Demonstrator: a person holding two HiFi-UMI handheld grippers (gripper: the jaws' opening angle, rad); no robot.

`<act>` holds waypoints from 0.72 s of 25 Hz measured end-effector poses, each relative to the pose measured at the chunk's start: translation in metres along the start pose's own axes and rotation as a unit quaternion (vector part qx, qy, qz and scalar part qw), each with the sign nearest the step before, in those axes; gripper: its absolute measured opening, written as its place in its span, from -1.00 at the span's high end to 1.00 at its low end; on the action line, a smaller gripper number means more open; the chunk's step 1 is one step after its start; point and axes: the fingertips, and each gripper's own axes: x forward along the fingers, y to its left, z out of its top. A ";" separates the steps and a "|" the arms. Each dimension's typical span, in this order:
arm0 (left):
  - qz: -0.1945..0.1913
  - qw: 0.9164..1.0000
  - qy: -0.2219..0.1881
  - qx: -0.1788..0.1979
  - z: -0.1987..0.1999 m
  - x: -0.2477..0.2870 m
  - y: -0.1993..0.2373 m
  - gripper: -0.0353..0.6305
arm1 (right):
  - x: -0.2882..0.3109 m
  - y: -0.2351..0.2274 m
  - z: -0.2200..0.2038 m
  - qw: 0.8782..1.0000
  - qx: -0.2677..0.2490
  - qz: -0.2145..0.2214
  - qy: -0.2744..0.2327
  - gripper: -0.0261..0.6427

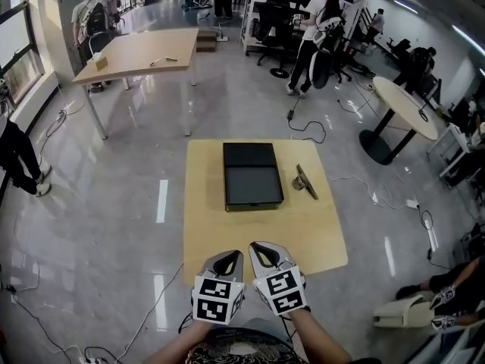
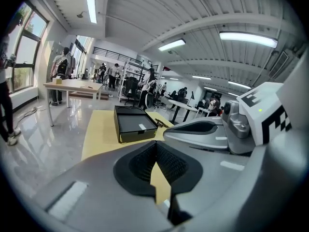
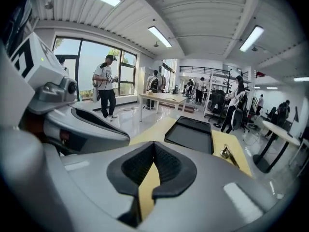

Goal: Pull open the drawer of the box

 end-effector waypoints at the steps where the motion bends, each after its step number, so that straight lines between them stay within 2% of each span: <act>1: -0.004 1.000 0.000 0.001 0.002 -0.008 0.012 0.86 | 0.007 0.007 0.009 1.000 -0.014 -0.009 0.002 0.90; 4: -0.011 1.000 0.002 0.007 0.008 -0.032 0.026 0.86 | 0.007 0.015 0.024 0.998 -0.053 -0.032 0.017 0.90; 10: -0.018 1.000 0.005 0.016 0.001 -0.056 0.068 0.86 | 0.041 0.034 0.024 0.986 -0.144 -0.065 0.062 0.90; 13: -0.018 1.000 0.007 0.018 0.006 -0.045 0.059 0.86 | 0.044 0.018 0.018 0.978 -0.180 -0.069 0.074 0.90; 18: -0.009 1.000 0.009 0.012 0.000 0.004 0.070 0.86 | 0.087 -0.013 -0.011 0.968 -0.223 -0.063 0.091 0.90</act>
